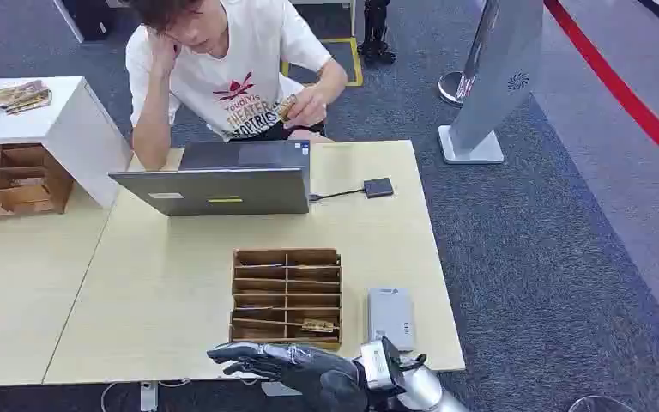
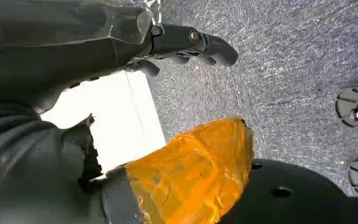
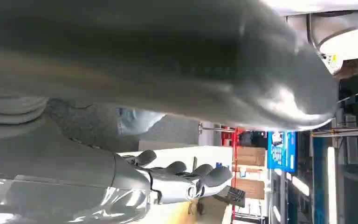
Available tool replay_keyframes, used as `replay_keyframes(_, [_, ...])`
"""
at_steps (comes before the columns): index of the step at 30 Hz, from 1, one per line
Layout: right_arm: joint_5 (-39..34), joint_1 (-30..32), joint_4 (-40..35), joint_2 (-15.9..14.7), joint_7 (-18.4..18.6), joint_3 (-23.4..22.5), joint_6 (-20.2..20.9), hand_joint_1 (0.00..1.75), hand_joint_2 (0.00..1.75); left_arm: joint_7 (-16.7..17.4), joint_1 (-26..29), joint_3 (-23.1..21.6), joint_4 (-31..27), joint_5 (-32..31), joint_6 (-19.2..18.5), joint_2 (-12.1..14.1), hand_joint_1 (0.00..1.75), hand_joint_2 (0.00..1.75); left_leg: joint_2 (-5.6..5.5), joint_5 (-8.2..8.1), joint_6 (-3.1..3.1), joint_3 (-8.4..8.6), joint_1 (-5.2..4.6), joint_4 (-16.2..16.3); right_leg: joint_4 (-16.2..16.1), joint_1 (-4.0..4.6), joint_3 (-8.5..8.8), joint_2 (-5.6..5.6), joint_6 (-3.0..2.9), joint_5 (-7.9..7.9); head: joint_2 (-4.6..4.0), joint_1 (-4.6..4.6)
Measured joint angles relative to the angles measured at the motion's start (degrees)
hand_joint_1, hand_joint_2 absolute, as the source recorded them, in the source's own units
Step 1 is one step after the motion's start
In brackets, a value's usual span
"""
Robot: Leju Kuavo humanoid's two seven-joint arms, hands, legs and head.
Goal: Pass the card to the sensor for recognition and then transmit it.
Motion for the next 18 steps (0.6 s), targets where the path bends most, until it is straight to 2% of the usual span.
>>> replay_keyframes(14, [-0.02, 0.02, 0.00, 0.00, -0.13, 0.00, -0.09, 0.00, 0.00, -2.23, 0.00, 0.00, 0.00, -0.37, 0.04, 0.07, 0.00, 0.00, 0.00, 0.00, 0.00, 0.00, 0.00, 0.00, 0.00, 0.00, 0.00, 0.00, 0.00, 0.00, 0.00, 0.02])
replay_keyframes(15, [-0.09, 0.02, 0.00, 0.00, -0.20, 0.00, -0.09, 0.00, 1.75, -2.32, 0.00, 0.00, 0.00, -0.39, 0.07, 0.07, 0.00, 0.00, 0.00, 0.00, 0.00, 0.00, 0.00, 0.00, 0.00, 0.00, 0.00, 0.00, 0.00, 0.00, 0.00, 0.02])
replay_keyframes(18, [-0.79, 0.06, 0.00, 0.00, -0.53, 0.00, 0.24, 0.00, 1.75, -2.51, 0.00, 0.00, 0.00, -0.39, 0.20, 0.07, 0.00, 0.00, 0.00, 0.00, 0.00, 0.00, 0.00, 0.00, 0.00, 0.00, 0.00, 0.00, 0.00, 0.00, 0.00, 0.02])
